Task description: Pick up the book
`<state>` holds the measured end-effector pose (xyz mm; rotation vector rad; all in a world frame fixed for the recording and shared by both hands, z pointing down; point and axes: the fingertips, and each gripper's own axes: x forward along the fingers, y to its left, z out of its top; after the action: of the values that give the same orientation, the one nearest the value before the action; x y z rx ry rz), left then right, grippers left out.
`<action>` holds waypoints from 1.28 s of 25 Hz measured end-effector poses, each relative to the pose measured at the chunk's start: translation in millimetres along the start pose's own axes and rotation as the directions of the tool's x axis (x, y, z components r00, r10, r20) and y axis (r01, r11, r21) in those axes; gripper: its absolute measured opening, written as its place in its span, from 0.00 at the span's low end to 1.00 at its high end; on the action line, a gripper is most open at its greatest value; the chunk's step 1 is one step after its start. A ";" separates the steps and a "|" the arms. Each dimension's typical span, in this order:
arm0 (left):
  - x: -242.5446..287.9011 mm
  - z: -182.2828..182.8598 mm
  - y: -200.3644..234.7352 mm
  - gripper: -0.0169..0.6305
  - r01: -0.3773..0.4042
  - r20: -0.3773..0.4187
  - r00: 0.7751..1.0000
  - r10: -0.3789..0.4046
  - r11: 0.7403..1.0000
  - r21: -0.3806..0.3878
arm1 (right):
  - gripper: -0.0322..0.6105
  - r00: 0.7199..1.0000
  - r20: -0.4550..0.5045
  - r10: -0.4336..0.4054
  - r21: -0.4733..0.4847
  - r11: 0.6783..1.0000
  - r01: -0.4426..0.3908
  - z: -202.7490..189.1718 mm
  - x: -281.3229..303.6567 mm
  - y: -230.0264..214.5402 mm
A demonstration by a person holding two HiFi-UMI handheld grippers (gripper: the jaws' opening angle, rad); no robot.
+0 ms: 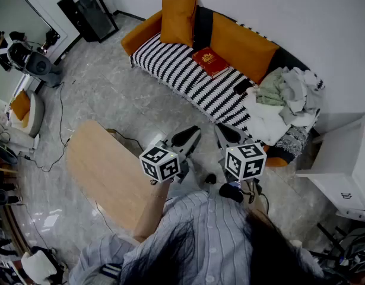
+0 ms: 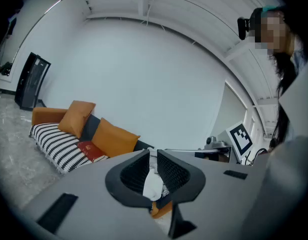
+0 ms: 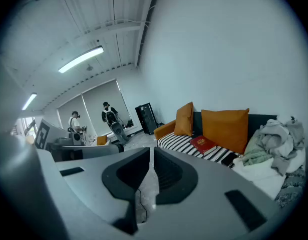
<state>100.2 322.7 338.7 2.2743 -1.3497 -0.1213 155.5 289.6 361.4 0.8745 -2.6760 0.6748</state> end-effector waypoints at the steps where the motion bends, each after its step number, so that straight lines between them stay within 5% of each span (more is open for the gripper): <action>1: 0.0 0.2 1.2 0.09 0.000 -0.001 1.000 0.000 1.000 0.001 | 0.11 1.000 -0.002 -0.001 -0.002 1.000 0.001 0.1 1.2 0.0; 17: 7.1 13.3 68.3 0.09 0.001 -0.026 1.000 -0.003 0.999 -0.050 | 0.11 1.000 -0.010 -0.027 0.095 0.995 0.028 7.5 57.7 -5.3; 32: 29.4 86.2 190.9 0.09 0.043 -0.059 0.997 -0.045 0.999 -0.030 | 0.11 0.996 -0.037 -0.085 0.130 0.988 0.089 53.7 179.4 -3.8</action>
<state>-65.1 191.8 354.2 2.2667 -1.2603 -0.0864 11.4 171.7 381.7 0.9996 -2.5725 0.8443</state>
